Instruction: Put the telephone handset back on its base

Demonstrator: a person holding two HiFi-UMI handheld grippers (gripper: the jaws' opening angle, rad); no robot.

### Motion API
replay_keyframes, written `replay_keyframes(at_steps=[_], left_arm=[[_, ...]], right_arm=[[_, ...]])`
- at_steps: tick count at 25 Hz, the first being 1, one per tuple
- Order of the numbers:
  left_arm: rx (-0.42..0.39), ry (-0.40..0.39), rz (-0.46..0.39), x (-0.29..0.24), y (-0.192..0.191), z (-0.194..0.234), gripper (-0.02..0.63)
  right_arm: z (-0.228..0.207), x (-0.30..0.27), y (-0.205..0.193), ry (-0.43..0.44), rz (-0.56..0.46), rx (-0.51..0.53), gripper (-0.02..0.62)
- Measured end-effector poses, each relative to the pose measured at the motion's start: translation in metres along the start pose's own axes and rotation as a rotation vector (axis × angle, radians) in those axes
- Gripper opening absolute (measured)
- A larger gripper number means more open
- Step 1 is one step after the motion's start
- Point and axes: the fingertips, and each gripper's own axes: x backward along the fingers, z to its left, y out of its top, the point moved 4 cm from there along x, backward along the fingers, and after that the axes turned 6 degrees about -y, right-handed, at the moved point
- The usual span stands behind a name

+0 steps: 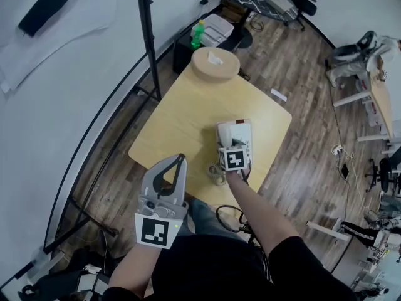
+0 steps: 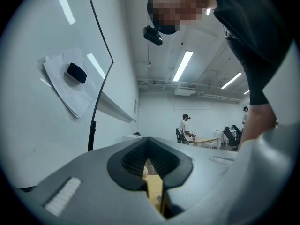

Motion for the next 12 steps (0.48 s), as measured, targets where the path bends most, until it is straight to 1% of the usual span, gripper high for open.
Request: replay_keyframes(at_steps=[12], left_arm=[[-0.005, -0.01, 0.0, 0.0001, 0.003, -0.0009, 0.0]], right_arm=[[-0.0007, 0.0007, -0.0002, -0.008, -0.002, 0.0, 0.244]])
